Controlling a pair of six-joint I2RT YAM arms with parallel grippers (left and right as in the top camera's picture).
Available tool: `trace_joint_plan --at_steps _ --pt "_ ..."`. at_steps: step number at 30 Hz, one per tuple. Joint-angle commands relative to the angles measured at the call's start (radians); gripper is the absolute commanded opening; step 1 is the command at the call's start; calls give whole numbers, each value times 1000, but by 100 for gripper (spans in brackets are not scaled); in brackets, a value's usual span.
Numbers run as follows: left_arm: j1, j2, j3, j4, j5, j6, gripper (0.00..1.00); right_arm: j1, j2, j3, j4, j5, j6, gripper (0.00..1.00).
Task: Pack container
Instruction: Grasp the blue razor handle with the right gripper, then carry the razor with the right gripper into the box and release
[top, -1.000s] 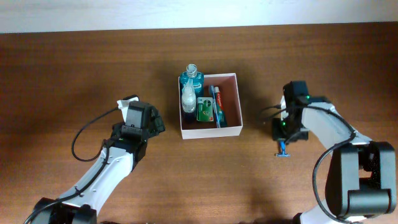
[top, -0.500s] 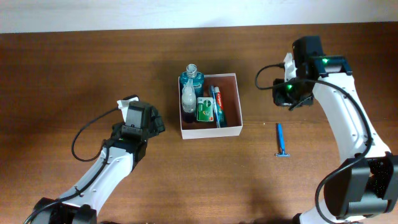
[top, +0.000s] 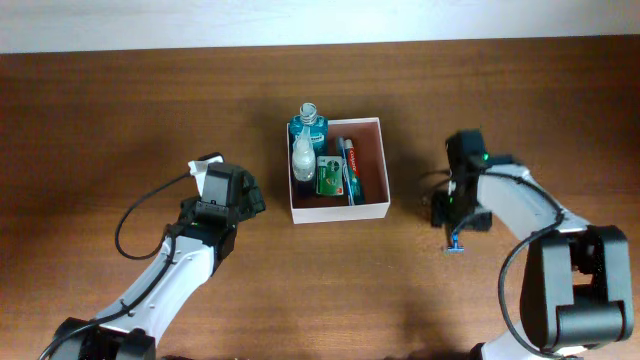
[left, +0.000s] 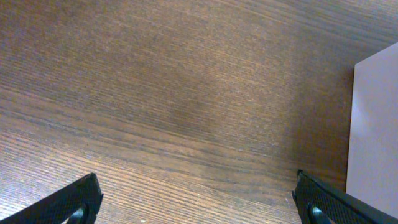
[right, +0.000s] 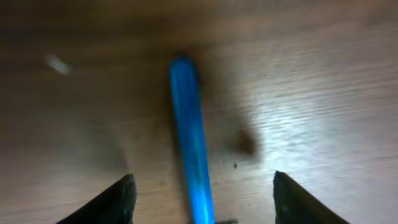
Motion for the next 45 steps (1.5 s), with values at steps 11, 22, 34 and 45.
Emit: trace_joint_plan --at_steps 11,22,34,45 --pt "3 3 3 -2 -18 20 99 5 2 -61 76 3 11 25" --pt "3 3 3 -2 -18 20 99 5 2 -61 69 4 12 9" --pt "3 3 3 -2 -18 20 99 5 2 -37 61 -31 11 4" --pt "3 3 3 -2 -18 20 99 6 1 333 -148 -200 11 4"
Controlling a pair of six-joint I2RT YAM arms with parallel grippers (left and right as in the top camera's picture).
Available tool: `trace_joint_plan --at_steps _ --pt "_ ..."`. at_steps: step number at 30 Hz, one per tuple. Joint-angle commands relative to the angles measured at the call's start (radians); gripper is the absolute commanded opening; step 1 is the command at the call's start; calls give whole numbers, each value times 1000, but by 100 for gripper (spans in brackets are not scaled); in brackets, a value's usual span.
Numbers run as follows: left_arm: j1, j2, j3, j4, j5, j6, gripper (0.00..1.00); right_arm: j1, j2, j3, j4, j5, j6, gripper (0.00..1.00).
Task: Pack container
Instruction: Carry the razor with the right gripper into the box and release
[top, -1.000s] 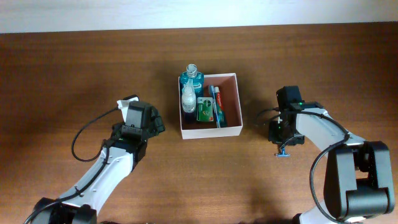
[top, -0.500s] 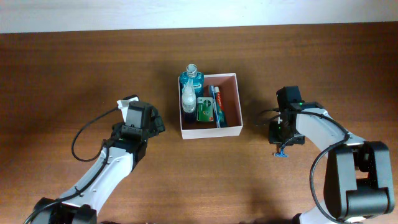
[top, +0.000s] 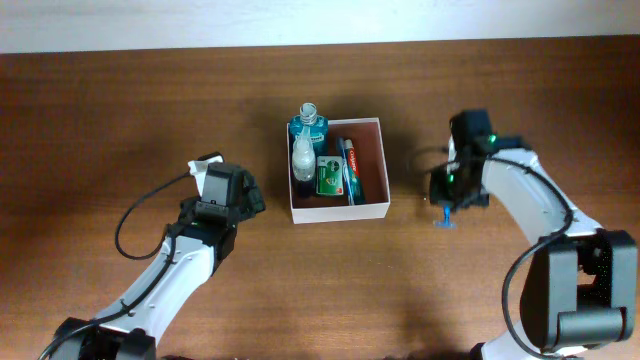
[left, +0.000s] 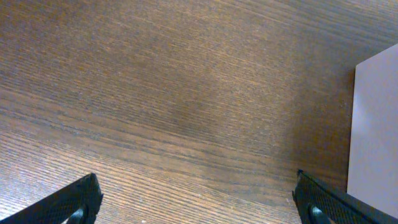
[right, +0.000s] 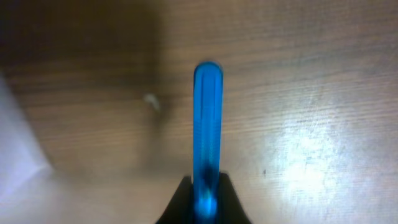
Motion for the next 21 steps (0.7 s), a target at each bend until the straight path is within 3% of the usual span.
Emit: trace_joint_plan --at_steps 1,3,7,14,21 --pt "3 3 3 -2 -14 20 99 7 2 166 -55 -92 5 4" --pt "3 3 3 -2 -14 20 99 20 2 289 -93 -151 5 4" --pt "3 4 3 -2 -14 20 99 66 2 370 -70 -169 9 4" --pt "3 3 3 -2 -14 20 99 236 28 337 109 -154 9 4" --pt "3 4 3 -2 -14 20 99 370 76 330 159 -3 9 4"
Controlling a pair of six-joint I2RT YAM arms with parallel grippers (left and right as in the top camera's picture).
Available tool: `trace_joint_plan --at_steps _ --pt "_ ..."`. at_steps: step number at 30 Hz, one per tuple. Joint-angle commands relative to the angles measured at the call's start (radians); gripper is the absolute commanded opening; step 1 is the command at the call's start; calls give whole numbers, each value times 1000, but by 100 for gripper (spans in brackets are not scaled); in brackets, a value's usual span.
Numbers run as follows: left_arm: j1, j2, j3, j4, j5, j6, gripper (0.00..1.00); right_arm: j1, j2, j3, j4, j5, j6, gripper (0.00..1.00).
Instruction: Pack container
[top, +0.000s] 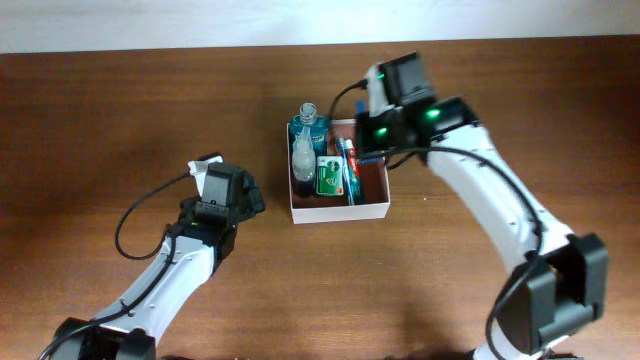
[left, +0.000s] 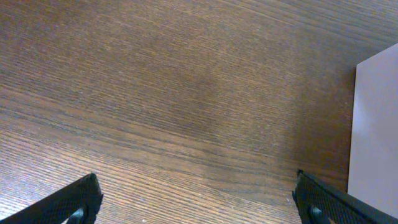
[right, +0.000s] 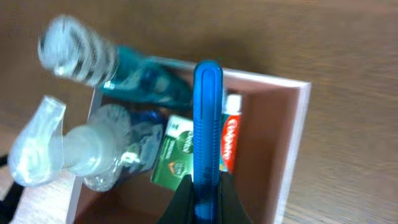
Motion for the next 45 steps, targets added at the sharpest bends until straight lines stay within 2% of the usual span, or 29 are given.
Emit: trace_joint_plan --at_steps 1,3,4,6,8,10,18,23,29,30,32,36,38,39,45 --pt "3 3 3 0 -14 20 99 50 29 -12 10 99 8 4" --pt "3 3 3 0 -14 20 99 64 32 -12 16 104 8 5" --pt "3 3 3 0 -14 20 99 64 32 -12 16 104 8 12" --pt "3 3 3 0 -14 20 99 63 32 -12 16 104 8 19" --pt "3 3 3 0 -14 20 99 61 32 -12 16 104 8 20" --pt "3 3 3 0 -14 20 99 62 32 -12 16 104 8 29" --pt "3 3 3 0 -14 20 99 26 -5 -12 -18 111 8 53" --pt "3 3 3 0 -14 20 99 -54 -117 -12 -111 111 7 58" --pt "3 4 3 0 -14 20 99 -87 -362 -16 -175 169 3 59" --pt "3 3 3 0 -14 20 99 -67 -467 -34 -174 210 4 61" --pt "3 3 3 0 -14 20 99 -39 -573 -67 -166 256 4 69" --pt "3 3 3 0 -14 20 99 25 -826 -204 -127 351 8 78" --pt "3 3 3 0 -14 20 99 37 -965 -298 -109 378 13 88" --pt "3 3 3 0 -14 20 99 37 -1031 -343 -104 386 16 98" --pt "3 3 3 0 -14 20 99 37 -1390 -560 -82 422 3 99"
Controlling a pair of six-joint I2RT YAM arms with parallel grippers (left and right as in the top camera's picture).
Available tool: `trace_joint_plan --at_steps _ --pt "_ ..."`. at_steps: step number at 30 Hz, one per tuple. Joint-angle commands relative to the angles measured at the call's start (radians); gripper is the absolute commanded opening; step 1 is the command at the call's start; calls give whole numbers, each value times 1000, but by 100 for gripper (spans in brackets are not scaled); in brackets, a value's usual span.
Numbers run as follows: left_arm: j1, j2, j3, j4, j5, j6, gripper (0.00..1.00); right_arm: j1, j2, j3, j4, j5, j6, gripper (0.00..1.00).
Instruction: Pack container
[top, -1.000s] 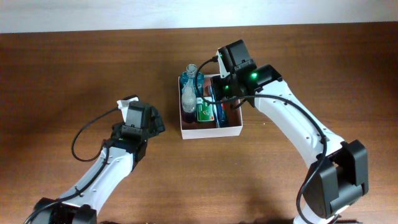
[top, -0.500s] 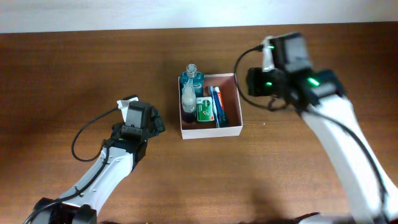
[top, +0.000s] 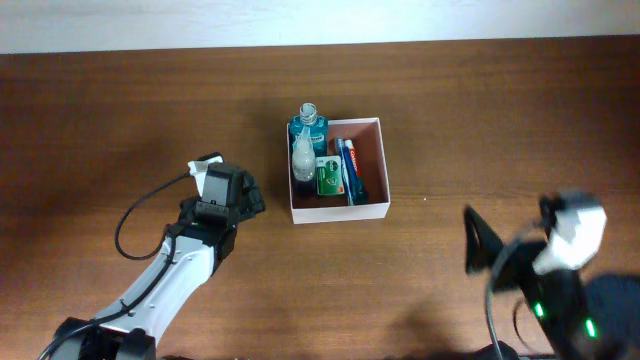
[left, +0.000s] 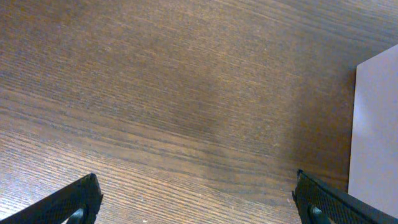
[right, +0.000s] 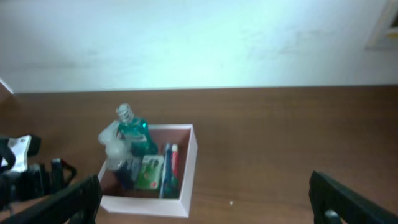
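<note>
The white box (top: 372, 209) sits mid-table. In it are a teal bottle (top: 309, 124), a clear pump bottle (top: 302, 154), a green packet (top: 328, 175), a toothpaste tube (top: 346, 160) and a blue-handled tool (top: 353, 186). The right wrist view shows the box (right: 186, 171) from far off, with the blue tool (right: 166, 168) lying inside. My right gripper (right: 205, 208) is open, empty and raised well back from the box. My left gripper (left: 196, 205) is open and empty over bare wood, just left of the box wall (left: 376, 124).
The right arm (top: 560, 270) rises close under the overhead camera at the front right and covers that corner. The left arm (top: 190, 250) lies across the front left. A pale wall (right: 199, 37) runs behind the table's far edge.
My right gripper was shut on the blue tool over the box. Now it is open and empty, at the front right, and the tool lies in the box. The left arm is unchanged.
The blue tool lay on the table right of the box with my right gripper open around it. Then the gripper was shut on it, then held it over the box. Now the tool is in the box and the gripper is open, far back.
</note>
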Motion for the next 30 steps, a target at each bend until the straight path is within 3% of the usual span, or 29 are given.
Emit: trace_joint_plan --at_steps 1,6,25,30 --pt "3 3 3 0 -11 20 99 9 -150 -97 20 64 -2 99" --pt "3 3 3 0 -11 20 99 9 -258 -150 20 66 2 99" --pt "3 3 3 0 -11 20 99 9 -261 -216 13 91 2 99" --pt "3 3 3 -1 -11 20 99 9 -261 -216 -61 108 -2 99"
